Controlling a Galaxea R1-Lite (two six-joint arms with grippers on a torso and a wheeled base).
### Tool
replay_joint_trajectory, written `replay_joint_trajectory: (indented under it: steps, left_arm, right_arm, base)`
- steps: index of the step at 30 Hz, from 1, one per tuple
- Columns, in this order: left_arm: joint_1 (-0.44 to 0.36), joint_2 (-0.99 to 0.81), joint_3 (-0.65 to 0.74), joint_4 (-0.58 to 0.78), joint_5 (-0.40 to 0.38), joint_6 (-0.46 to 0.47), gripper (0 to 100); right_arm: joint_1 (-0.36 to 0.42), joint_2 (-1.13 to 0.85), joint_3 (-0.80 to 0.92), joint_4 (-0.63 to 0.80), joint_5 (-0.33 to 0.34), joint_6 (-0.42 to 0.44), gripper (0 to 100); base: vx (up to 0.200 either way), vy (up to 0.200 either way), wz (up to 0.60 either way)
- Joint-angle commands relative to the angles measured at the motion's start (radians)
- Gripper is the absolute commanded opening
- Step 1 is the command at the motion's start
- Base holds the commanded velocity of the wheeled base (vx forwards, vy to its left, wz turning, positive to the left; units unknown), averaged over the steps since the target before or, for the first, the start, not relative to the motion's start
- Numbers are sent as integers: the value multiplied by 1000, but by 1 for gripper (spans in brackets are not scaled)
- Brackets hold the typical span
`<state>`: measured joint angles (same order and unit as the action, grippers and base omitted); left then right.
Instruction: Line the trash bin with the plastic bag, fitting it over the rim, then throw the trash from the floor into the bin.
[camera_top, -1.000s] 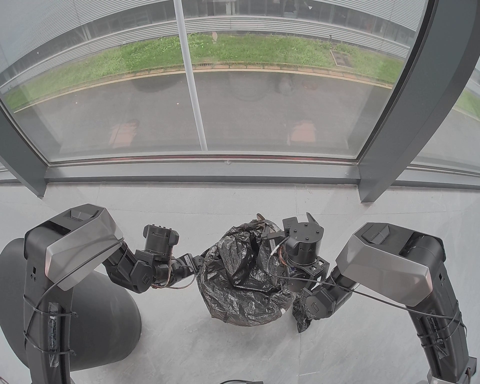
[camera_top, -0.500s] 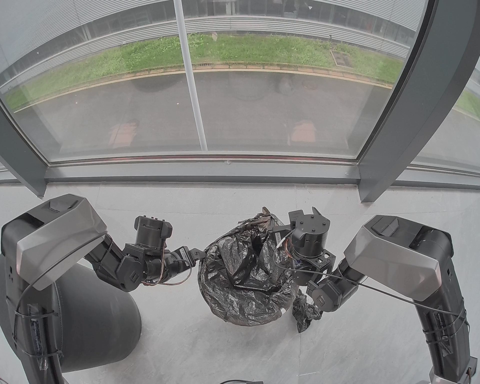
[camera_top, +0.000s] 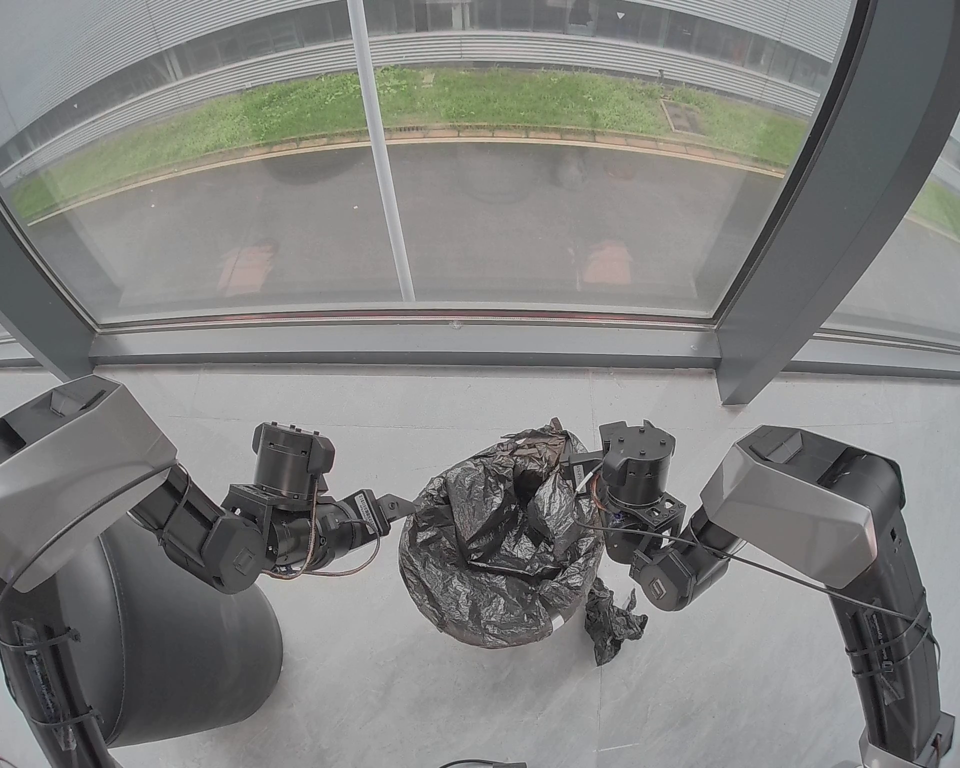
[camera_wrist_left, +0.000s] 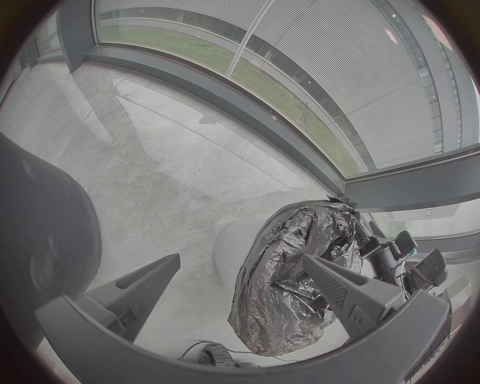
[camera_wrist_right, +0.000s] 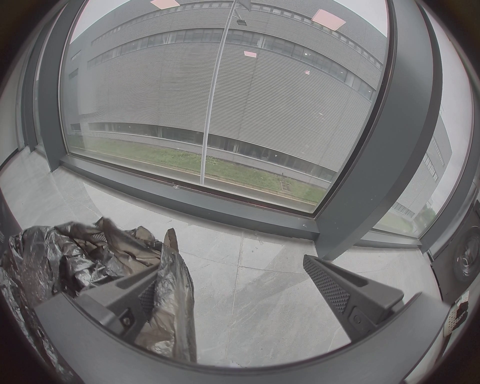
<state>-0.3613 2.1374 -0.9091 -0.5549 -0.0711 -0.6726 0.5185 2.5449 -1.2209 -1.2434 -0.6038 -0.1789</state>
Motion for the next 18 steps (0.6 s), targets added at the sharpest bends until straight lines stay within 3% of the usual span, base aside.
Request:
replay_joint_trajectory:
  steps: [1, 18]
  left_arm:
    - [-16, -14, 6, 0, -1, -2, 100]
    - [-73, -185, 128, -31, 1, -44, 100]
  right_arm:
    - [-6, 44, -14, -1, 3, 4, 100]
    - [-31, 104, -22, -2, 10, 27, 100]
  base:
    - [0, 0, 0]
    - [0, 0, 0]
